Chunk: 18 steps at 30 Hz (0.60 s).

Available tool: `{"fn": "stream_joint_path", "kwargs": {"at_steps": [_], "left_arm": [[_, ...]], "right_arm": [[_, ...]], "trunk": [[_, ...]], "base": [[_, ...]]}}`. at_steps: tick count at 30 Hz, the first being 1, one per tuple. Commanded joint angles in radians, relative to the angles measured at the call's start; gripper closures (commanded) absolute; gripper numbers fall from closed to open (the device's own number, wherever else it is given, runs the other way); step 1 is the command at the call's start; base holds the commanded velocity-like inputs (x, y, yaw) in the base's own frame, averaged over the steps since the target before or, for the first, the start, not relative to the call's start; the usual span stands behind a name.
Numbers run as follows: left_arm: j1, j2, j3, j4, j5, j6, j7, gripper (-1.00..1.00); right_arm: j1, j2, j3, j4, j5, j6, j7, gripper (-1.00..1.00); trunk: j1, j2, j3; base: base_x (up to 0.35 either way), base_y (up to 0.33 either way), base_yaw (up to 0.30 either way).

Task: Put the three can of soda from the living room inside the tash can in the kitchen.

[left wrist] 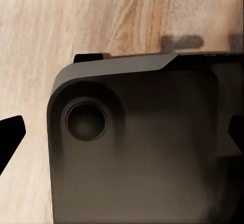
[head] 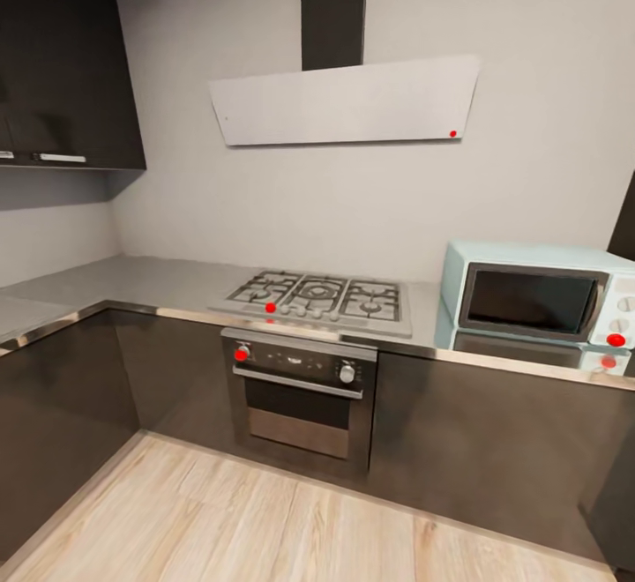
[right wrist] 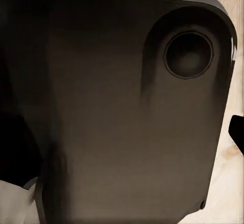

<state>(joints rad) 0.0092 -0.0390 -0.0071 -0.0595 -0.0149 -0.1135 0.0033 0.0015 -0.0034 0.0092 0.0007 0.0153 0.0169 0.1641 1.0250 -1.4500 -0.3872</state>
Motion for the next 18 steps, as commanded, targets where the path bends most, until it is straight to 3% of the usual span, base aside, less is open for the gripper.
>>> {"fn": "stream_joint_path", "kwargs": {"at_steps": [1,8,18], "left_arm": [[0.0,-0.003,0.0,0.0,-0.001,-0.002,0.002,-1.0],[0.0,-0.012,-0.001,0.0,-0.003,-0.005,0.005,-1.0],[0.0,-0.015,-0.001,0.0,-0.003,-0.006,0.006,-1.0]], "right_arm": [[0.0,0.0,0.0,0.0,0.0,0.0,0.0,-1.0],[0.0,0.0,0.0,0.001,0.0,0.0,0.0,-1.0],[0.0,0.0,0.0,0.001,0.0,0.0,-0.001,-1.0]], "trunk": [[0.0,0.0,0.0],[0.0,0.0,0.0],[0.0,0.0,0.0]], "base": [[0.065,-0.173,0.0],[0.029,-0.124,0.0],[0.003,-0.009,0.0]]}}
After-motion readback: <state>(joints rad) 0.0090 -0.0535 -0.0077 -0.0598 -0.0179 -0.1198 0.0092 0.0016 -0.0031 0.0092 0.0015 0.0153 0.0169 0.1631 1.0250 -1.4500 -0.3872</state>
